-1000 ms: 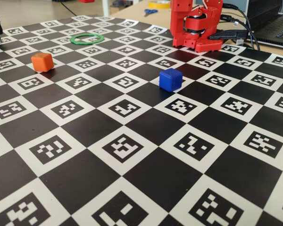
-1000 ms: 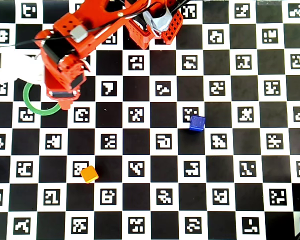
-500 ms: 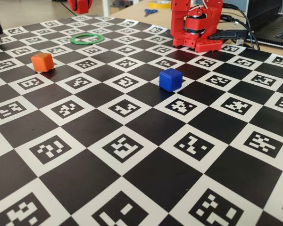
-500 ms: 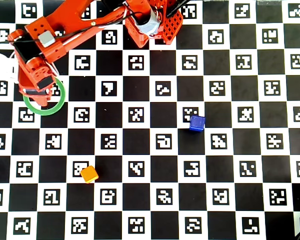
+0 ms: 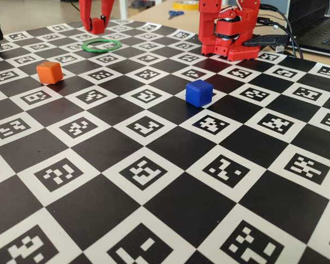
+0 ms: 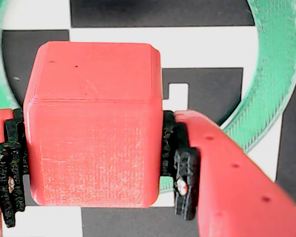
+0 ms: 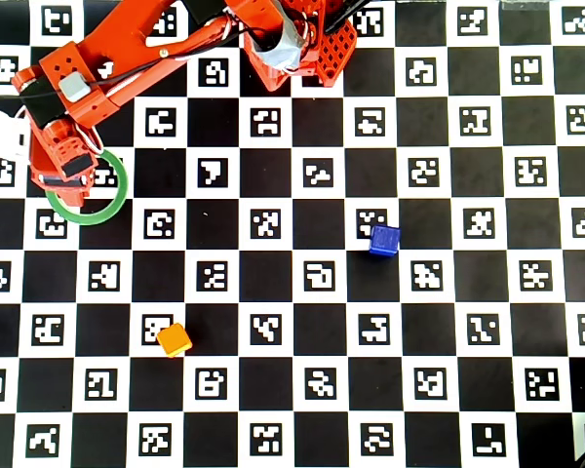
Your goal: Grab the red cube then put it in the green circle then put the blue cube on top and finally the orange cube on top
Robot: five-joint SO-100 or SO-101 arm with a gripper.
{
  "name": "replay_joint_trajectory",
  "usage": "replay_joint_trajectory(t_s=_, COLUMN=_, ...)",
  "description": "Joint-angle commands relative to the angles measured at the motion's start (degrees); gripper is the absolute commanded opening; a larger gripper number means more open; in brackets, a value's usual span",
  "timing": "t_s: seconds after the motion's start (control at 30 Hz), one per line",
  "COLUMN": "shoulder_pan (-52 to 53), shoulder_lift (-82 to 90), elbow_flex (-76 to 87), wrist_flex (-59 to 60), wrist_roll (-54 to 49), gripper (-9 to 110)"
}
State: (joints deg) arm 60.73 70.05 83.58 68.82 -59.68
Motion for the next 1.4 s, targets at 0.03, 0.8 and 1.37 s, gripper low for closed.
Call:
replay_joint_trajectory(t_s=0.03, shoulder_pan=0.8, shoulder_lift=1.1, elbow_flex=0.5, wrist_flex=-2.0, wrist_roll=-0.4, gripper=10)
replay_joint_trajectory(t_s=0.8, shoulder_pan=2.0, shoulder_lift=-0.9, elbow_flex=3.8, wrist_flex=-5.2, wrist_roll=-1.5, gripper=10)
replay_joint_trajectory(t_s=1.37, shoulder_pan=1.9, shoulder_lift=1.1, elbow_flex=5.9, wrist_flex=-6.2, wrist_roll=-1.1, gripper=33)
